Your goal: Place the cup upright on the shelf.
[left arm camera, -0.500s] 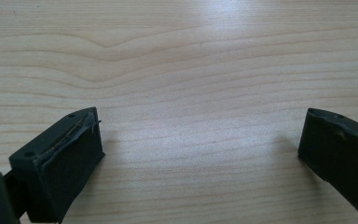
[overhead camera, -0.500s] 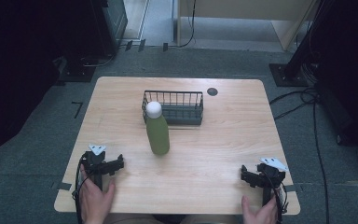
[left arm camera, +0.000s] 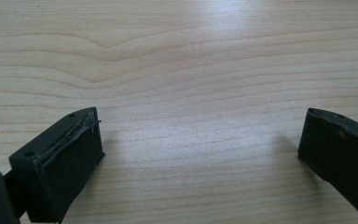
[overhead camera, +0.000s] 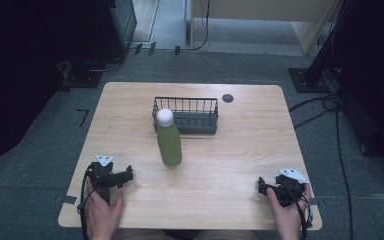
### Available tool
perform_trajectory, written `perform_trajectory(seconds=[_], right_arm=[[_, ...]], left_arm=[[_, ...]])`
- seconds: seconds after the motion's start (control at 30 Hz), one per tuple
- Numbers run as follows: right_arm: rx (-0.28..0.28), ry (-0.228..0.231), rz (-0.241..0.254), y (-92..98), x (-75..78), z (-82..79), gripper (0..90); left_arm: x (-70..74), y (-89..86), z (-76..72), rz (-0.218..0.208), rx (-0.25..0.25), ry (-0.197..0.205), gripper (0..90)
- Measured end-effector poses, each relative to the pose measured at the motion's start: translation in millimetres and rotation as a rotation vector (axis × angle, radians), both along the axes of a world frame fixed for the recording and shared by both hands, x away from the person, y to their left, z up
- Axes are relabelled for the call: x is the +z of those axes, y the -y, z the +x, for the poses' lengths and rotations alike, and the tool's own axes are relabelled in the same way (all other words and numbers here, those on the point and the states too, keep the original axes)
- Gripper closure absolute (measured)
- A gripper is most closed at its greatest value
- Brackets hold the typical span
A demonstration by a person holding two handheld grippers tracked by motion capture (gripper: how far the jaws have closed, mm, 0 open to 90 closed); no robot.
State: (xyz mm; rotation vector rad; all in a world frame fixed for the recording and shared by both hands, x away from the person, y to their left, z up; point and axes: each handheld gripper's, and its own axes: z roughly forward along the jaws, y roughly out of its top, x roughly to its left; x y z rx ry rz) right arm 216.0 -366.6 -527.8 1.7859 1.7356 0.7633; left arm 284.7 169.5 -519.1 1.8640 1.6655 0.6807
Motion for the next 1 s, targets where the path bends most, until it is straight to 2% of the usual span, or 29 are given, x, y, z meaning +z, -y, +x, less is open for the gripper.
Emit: perform_trajectory(seconds=[0.07,0.13,0.27,0.43,0.6,1.0], right_arm=[[0.016,0.001,0.001,-0.9,0.1,0.0,0.0],[0.051,0.011,0.023,-3.8,0.4,-0.5,0.0],[0.065,0.011,0.032,-9.3,1.1,-0.7,0.0],[0.105,0.029,0.032,-27.8,12.1,2.9,0.0],[0.169,0.056,0.04,-48.4,25.4,6.9,0.0],[0.251,0.112,0.058,-84.5,54.7,19.2,0.0]], left_arm=[[0.1,-0.1,0.0,0.001,-0.001,0.0,0.0],[0.1,-0.1,0.1,0.0,-0.001,0.0,0.0],[0.1,-0.1,0.1,0.0,-0.001,-0.001,0.0],[0.1,-0.1,0.1,0.001,-0.001,0.0,0.0],[0.1,0.0,0.0,0.0,0.0,0.0,0.0],[0.1,-0.1,0.1,0.0,-0.001,0.0,0.0]])
